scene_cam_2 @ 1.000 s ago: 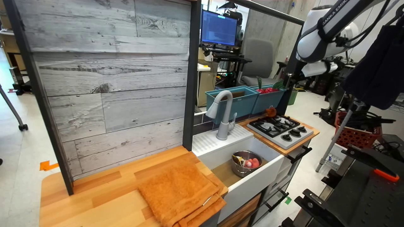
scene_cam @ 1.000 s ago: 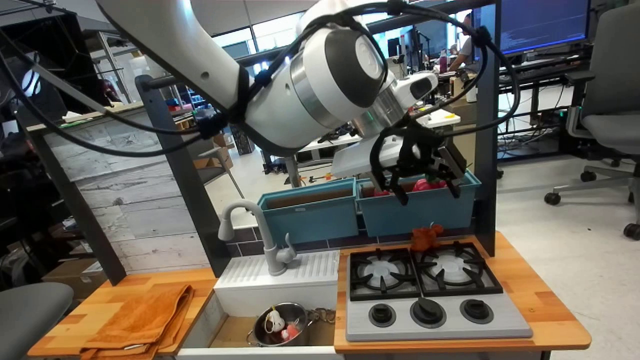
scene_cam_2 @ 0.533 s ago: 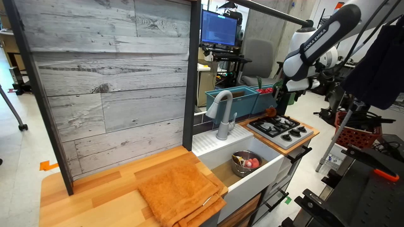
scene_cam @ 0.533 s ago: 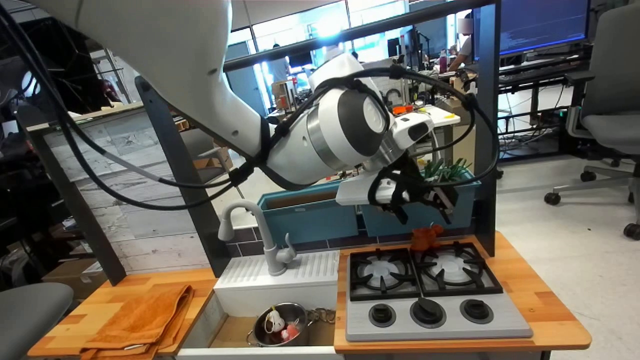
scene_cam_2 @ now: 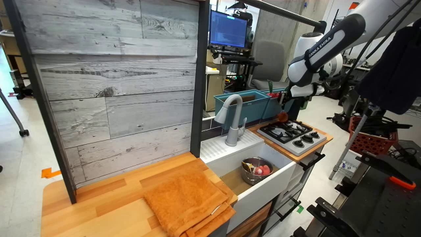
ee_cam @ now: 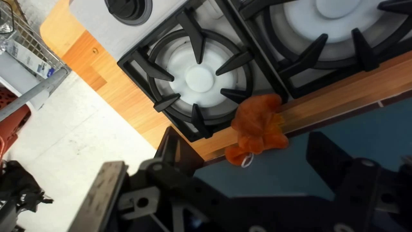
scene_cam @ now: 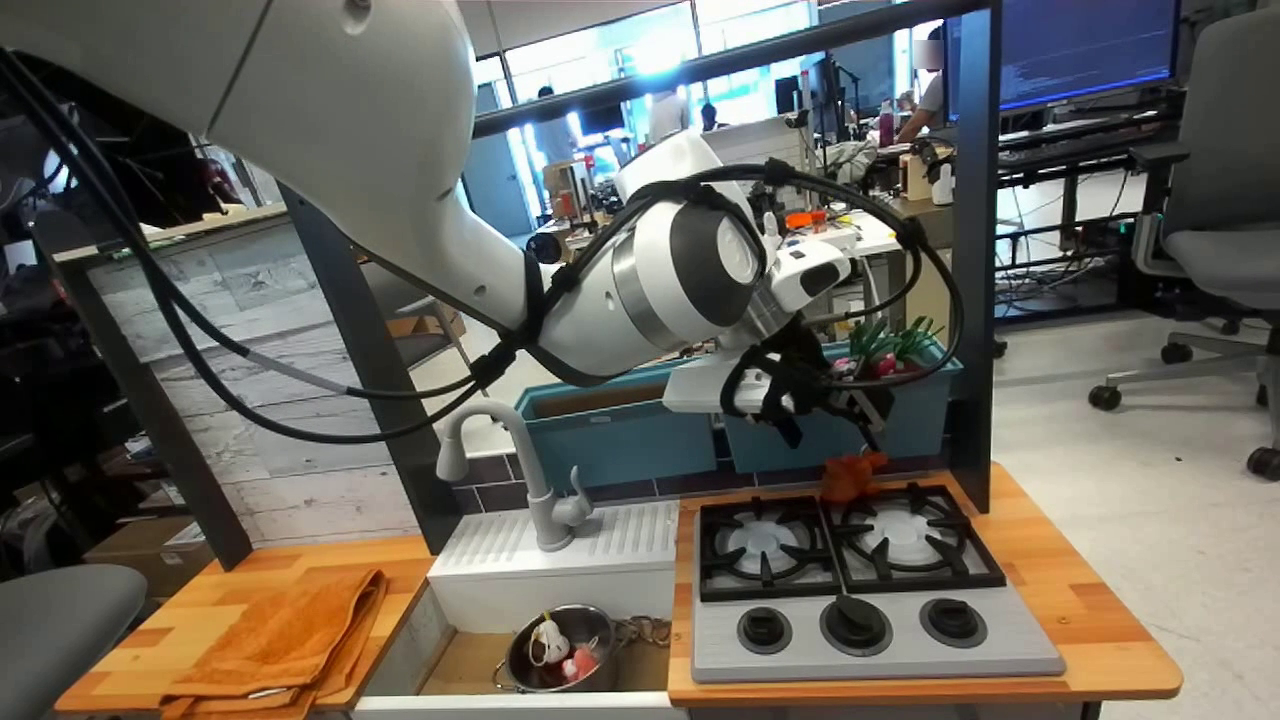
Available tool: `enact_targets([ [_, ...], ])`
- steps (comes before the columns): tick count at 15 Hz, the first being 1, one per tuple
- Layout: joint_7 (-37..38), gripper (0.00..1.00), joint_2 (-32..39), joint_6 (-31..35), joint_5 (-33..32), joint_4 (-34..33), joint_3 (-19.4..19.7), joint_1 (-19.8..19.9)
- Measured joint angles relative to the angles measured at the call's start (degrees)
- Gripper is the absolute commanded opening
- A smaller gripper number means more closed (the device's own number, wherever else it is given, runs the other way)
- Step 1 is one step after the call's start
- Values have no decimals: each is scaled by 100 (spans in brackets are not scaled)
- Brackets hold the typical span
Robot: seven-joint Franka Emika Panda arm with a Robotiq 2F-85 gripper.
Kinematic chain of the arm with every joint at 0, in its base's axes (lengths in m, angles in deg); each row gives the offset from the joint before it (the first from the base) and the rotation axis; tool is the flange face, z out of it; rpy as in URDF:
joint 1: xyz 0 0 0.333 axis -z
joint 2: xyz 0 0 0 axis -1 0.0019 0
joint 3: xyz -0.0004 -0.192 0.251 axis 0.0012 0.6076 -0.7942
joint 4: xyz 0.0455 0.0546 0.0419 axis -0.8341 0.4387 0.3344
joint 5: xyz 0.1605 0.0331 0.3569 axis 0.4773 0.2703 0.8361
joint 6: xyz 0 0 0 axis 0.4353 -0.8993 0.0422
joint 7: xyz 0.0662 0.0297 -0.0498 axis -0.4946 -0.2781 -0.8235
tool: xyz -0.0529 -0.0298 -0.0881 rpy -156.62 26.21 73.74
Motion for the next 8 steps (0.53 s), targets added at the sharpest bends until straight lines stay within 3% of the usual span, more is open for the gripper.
enact_targets([
  [8,572,100,688,-3,0,-613,337,18],
])
